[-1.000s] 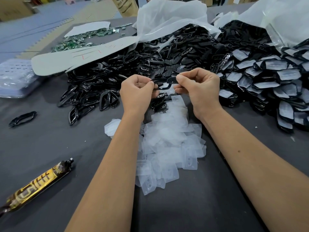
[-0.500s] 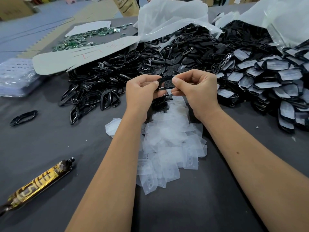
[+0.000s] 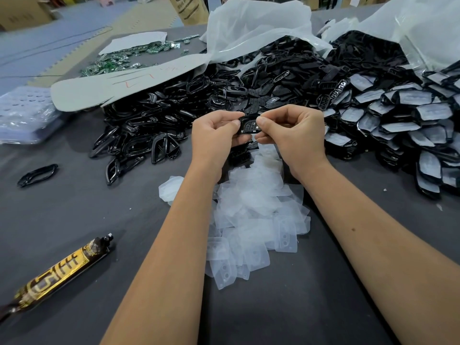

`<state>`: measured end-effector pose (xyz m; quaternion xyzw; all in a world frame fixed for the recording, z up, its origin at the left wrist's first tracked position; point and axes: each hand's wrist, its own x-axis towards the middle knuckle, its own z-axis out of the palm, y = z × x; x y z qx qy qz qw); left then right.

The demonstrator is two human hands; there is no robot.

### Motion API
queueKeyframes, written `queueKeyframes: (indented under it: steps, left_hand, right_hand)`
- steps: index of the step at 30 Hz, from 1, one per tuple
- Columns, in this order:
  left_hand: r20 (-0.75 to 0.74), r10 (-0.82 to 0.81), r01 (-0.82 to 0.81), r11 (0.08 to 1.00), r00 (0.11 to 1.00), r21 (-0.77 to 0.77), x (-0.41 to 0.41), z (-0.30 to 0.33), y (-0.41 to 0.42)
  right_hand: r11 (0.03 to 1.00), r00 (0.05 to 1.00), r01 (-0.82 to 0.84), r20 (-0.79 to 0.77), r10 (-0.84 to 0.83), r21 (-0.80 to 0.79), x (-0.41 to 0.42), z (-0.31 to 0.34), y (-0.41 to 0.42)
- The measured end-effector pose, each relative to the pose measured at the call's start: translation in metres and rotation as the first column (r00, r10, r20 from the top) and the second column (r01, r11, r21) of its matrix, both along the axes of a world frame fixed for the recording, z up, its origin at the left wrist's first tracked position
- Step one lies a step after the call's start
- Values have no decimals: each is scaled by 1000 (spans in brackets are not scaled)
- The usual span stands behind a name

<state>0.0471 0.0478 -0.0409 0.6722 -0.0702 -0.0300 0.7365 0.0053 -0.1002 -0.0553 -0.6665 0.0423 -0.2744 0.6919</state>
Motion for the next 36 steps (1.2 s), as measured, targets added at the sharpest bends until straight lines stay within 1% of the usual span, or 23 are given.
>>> queueKeyframes:
  steps: [6,12,17,18,19,22,24,26,30,33,36]
  left_hand:
    - [-3,-10,10,1000,1000,-8,2,-4,0]
    - [63,-44,43,999,997,23,4,-11,0]
    - [6,-80,80,996,997,-49,5,-10,1]
    - [-12,-83,82,994,996,-67,4,-9,2]
    - [-26,-86,84,993,996,-86,4,-7,3]
    - [-43,-92,86,990,995,-113,1,-3,3]
    - [-36,-91,87,991,995,-106,0,-2,1]
    - [-9,-87,86,993,996,-75,-1,-2,0]
    - [18,-59,60,998,998,-14,-2,-3,0]
    - [10,-65,65,998,998,4,0,-3,1]
    - [-25,-92,91,995,995,-27,1,-3,4]
  right_hand:
    - [998,999,31,-15,-31,-51,0,-1,-1]
    - [986,993,106,-44,-112,-125,0,-1,0]
    - [947,978,191,-27,-205,-259,-1,-1,0]
    - [949,977,189,-45,-207,-253,-1,-1,-1]
    - [963,981,160,-76,-180,-217,-1,0,-2]
    - [998,991,-6,-133,-3,-63,0,1,-3]
    - [999,990,-28,-136,25,-23,0,1,-4]
    - [1000,990,-18,-140,16,-18,-1,1,-5]
    - [997,989,-23,-145,12,-73,-1,1,-4]
    - [991,986,-117,-124,108,-65,-2,2,-5]
    - [983,974,-184,-136,181,-13,-3,3,-8]
